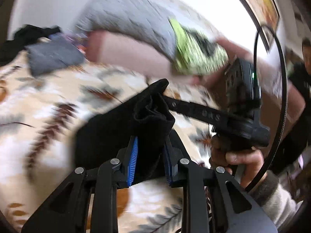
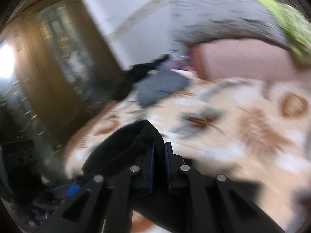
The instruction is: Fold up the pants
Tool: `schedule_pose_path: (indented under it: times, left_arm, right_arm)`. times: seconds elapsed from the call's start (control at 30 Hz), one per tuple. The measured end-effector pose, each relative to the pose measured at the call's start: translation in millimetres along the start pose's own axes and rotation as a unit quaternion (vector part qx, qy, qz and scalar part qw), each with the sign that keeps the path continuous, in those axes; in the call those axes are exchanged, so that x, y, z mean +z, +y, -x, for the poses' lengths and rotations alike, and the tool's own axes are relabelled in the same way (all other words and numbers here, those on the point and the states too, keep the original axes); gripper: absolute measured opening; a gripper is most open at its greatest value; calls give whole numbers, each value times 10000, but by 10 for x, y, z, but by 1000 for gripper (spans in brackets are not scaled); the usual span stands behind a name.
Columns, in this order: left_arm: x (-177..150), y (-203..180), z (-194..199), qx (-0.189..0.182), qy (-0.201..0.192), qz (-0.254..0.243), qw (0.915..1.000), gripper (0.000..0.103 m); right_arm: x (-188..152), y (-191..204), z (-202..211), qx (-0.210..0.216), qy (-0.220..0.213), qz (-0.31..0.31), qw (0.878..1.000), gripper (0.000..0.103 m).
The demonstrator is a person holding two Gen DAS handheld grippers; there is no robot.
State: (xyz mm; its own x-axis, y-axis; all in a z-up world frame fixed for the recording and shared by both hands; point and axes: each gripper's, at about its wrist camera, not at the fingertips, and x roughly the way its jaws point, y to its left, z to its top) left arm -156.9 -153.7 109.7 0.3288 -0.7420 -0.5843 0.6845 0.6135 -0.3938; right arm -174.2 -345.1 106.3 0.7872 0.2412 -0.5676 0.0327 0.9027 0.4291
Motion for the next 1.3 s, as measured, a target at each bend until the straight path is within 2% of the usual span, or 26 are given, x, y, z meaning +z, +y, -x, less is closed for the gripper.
schedule_pose_path:
  times: [0.03,0.07,0.1,0.17,0.3,0.33,0.37,0.4,0.43,0.5,0.63,0.77,0.8,0.83,0.87,0.9,1.03,1.13,1.2,1.3]
  left_arm:
    - [-50,-70,-196,-18,219,-102,9997,22]
    - [-98,-116,-373,0,424,-207,9989,22]
    - [-156,-162,-548,15,700,-342,9970,21]
    - [-224,-228,-672,-10,1078,-514,9928,21]
    - [-74,-272,-274,-257,876,-837,9923,24]
    - [-45,-282,-156,-218,774,-965,9921,26]
    - [0,-279,-115,-111,680,-1092,9916,34]
    - [68,-242,-47,146,564,-1246,9905,46]
    - [103,-206,-48,314,500,-1310,9896,50]
    - [183,-49,-119,606,433,-1304,9887,51]
    - [281,312,-438,863,691,-826,9904,51]
    - [226,445,-680,1073,828,-718,9882,51]
    - [211,448,-713,1107,829,-731,9877,52]
    - [197,441,-731,1130,820,-745,9874,52]
    - [192,439,-736,1157,818,-755,9870,54]
    - [185,425,-742,1198,816,-754,9866,55]
    - [254,371,-664,1112,755,-709,9884,55]
    - [333,269,-575,910,565,-659,9921,55]
    - [347,200,-573,889,498,-695,9924,55]
    - [301,169,-684,955,627,-704,9910,56]
  right_arm:
    - [-59,-197,22,-292,11,-273,9992,0]
    - [-96,-325,37,-449,22,-445,9980,1]
    - [-145,-473,69,-561,31,-662,9962,7]
    - [-203,-623,160,-553,54,-922,9942,9]
    - [-318,-619,437,-275,-108,-983,9947,55]
    - [-348,-594,479,-156,-104,-1019,9946,60]
    - [-380,-556,480,-8,-74,-1050,9944,62]
    - [-414,-514,464,132,-26,-1055,9943,64]
    - [-464,-486,472,194,26,-1038,9944,69]
    - [-495,-446,376,118,196,-980,9949,74]
    - [-568,-417,133,92,514,-946,9941,74]
    - [-612,-336,-63,25,588,-843,9947,73]
    - [-618,-327,-96,27,562,-862,9947,69]
    - [-623,-297,-136,39,567,-875,9945,50]
    - [-623,-266,-162,-92,559,-808,9951,38]
    - [-614,-232,-168,-274,514,-680,9960,16]
    - [-505,-278,67,-145,168,-845,9962,9]
    - [-401,-328,323,-329,-177,-839,9958,8]
    - [-386,-398,380,-443,-189,-903,9948,8]
    - [-444,-533,345,-665,-55,-1115,9915,8]
